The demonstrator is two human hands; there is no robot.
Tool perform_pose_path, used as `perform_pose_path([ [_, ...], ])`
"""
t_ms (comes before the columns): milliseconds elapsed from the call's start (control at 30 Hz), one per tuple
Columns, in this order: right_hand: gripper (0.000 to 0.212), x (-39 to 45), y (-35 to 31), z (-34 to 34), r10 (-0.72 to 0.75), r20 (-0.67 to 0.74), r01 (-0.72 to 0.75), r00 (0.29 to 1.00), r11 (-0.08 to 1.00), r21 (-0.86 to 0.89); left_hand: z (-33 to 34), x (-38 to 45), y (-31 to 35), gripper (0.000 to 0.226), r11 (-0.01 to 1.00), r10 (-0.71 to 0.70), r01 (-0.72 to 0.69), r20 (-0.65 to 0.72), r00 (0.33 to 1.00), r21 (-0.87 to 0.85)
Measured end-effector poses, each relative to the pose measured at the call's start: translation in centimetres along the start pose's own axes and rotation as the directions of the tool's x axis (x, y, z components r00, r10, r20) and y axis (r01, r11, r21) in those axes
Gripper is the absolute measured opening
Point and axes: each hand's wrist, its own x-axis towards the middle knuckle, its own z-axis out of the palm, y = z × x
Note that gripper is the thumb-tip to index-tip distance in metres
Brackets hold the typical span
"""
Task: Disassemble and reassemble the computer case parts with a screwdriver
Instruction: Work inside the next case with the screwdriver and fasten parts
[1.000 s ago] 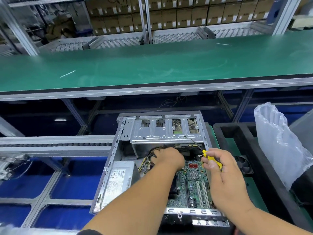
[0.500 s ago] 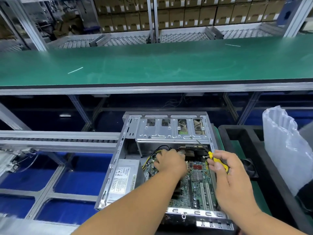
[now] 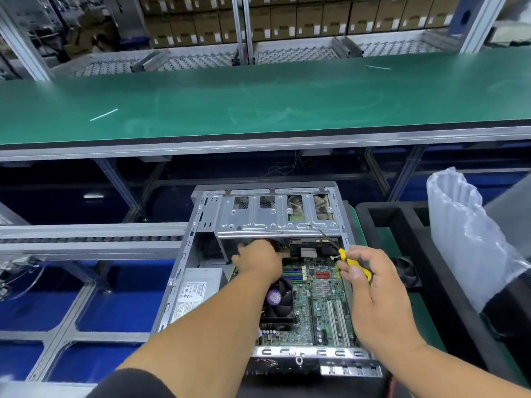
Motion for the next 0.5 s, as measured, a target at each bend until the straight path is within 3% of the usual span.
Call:
perform_pose_path([
  [67, 0.022, 0.0, 0.1, 0.0, -0.012, -0.01, 0.012, 1.0, 1.0, 0.007, 0.1, 0.8, 0.2, 0.029, 0.975, 0.119, -0.132, 0.085, 0.989, 0.179],
  [133, 0.023, -0.1, 0.2, 0.0, -0.024, -0.016, 0.024, 1.0, 0.999, 0.021, 0.2, 1.5, 0.2, 0.029, 0.94, 0.196, -0.235, 0.174, 0.965, 0.246],
  [267, 0.024, 0.0, 0.5, 0.1, -0.031, -0.017, 0.032, 0.999, 0.998, 0.048, 0.4, 2.6, 0.0, 0.041, 0.934, 0.26, -0.296, 0.186, 0.947, 0.201],
  [500, 0.03, 0.0, 0.7, 0.1, -0.02, -0.031, 0.022, 0.999, 0.998, 0.058, 0.2, 4.0, -0.3, 0.04, 0.899, 0.303, -0.375, 0.3, 0.905, 0.224],
])
